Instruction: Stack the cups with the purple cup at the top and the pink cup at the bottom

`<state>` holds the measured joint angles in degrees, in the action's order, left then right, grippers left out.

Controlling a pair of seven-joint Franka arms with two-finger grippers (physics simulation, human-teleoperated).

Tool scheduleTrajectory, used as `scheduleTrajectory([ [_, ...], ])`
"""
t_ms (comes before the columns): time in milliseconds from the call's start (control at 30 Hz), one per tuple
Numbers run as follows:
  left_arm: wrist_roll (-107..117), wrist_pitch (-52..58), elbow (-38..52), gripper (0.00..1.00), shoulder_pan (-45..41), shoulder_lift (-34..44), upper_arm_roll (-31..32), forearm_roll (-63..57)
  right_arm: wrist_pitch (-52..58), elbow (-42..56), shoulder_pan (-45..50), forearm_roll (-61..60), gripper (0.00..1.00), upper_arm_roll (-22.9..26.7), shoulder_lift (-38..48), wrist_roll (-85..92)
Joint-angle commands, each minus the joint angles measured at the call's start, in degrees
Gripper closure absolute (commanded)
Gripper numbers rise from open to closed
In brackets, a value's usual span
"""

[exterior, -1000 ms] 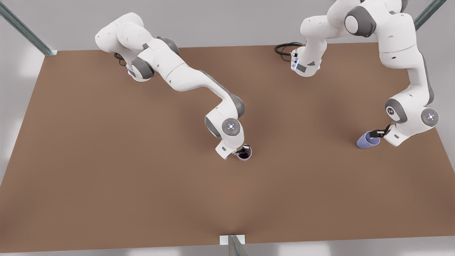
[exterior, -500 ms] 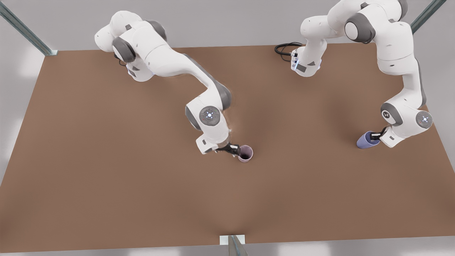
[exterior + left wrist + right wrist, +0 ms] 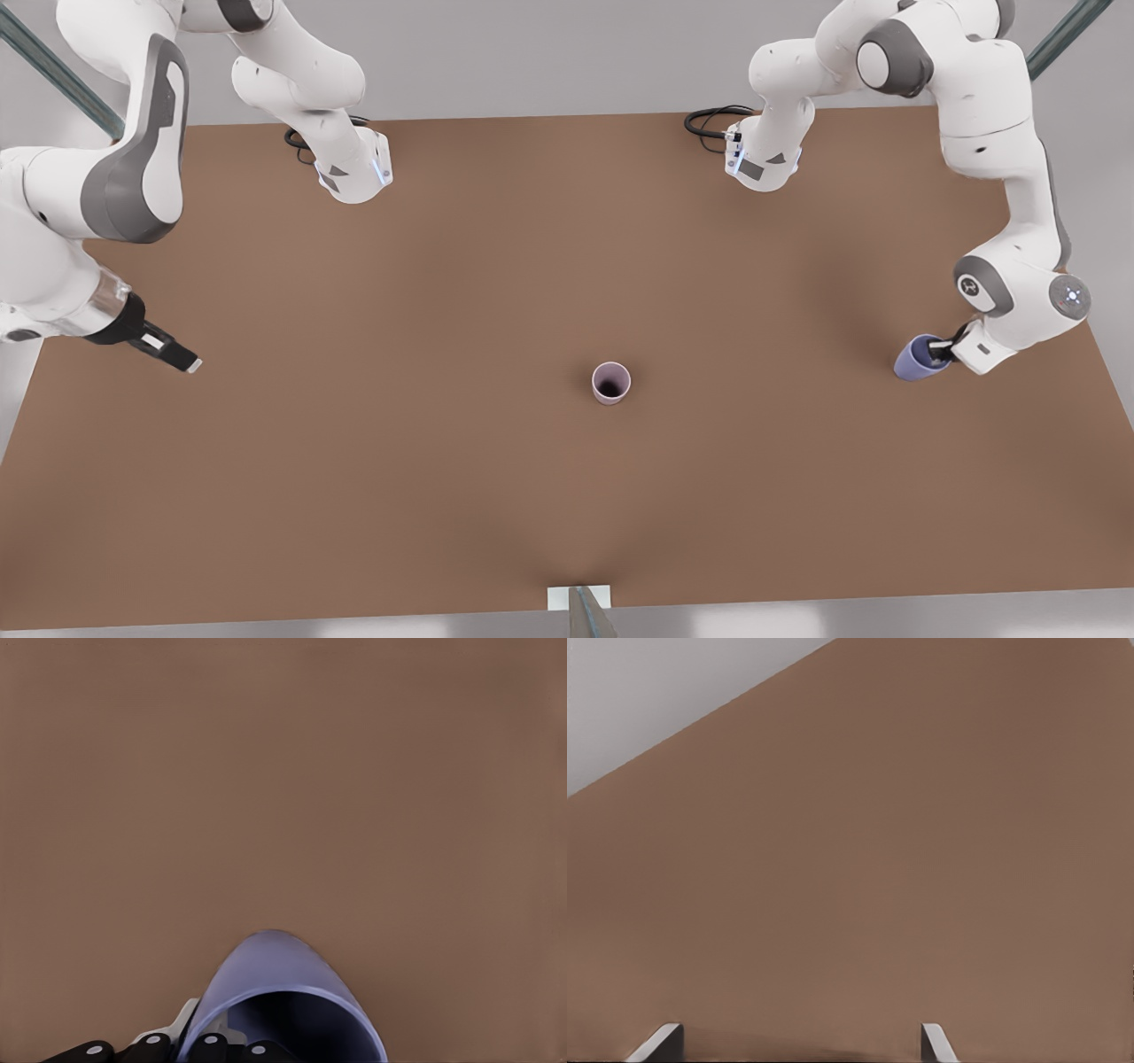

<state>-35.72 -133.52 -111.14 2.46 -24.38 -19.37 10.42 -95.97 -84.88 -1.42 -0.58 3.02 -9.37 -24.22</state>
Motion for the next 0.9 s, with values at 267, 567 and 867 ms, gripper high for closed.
scheduleTrajectory([
  [267,52.32,26.29,19.73,0.79,-22.06,2.06,12.95,2.32,4.13,4.19,-0.07,-0.38,0.0,0.23,-1.18,33.54],
  [567,76.32,27.52,30.9,0.79,-25.05,-6.02,25.44,1.62,4.21,4.98,0.46,0.85,0.0,0.14,-1.27,33.63],
  [867,77.73,27.17,35.2,0.79,-26.19,-10.6,25.26,1.18,4.04,5.78,0.02,0.41,0.0,0.23,-1.27,33.45],
])
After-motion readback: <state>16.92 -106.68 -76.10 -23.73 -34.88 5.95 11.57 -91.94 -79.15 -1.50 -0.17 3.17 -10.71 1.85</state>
